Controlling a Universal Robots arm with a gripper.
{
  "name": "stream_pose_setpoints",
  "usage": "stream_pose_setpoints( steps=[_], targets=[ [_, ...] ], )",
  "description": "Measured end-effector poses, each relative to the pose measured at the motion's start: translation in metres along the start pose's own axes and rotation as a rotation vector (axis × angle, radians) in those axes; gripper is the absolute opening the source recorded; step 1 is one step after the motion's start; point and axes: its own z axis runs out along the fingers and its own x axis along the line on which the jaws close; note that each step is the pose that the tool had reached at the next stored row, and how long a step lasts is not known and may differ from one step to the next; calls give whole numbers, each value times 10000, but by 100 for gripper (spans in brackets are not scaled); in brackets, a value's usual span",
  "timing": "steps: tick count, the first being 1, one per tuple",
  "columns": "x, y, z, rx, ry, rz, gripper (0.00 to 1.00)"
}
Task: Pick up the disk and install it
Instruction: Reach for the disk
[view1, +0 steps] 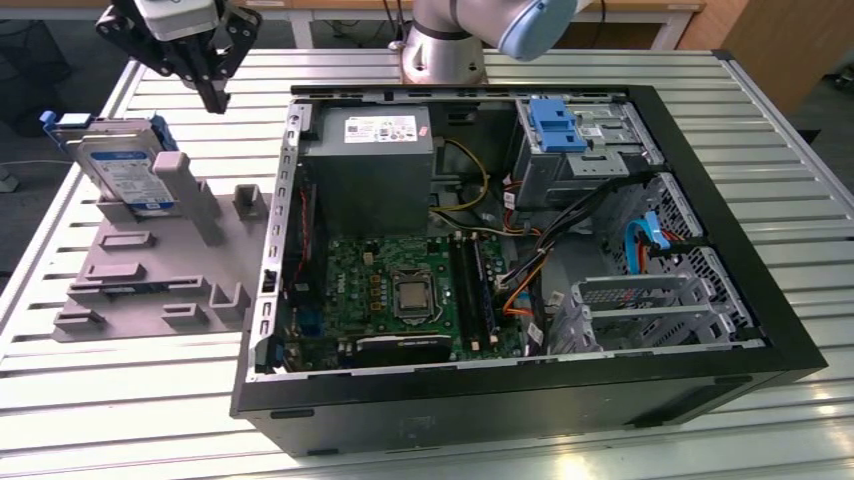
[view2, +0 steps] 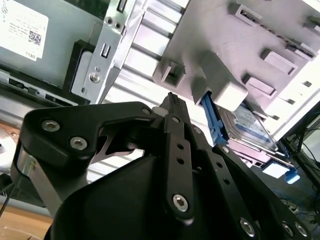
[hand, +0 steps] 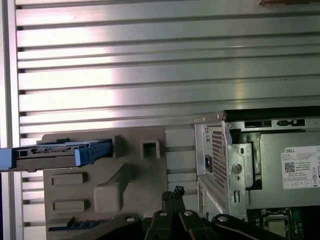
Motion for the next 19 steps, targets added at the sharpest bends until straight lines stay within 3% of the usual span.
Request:
stream_pose_setpoints(
  steps=[6,19],
  targets=[
    [190,18,4,0,0,0,11],
    [225,17,7,0,0,0,11]
  ],
)
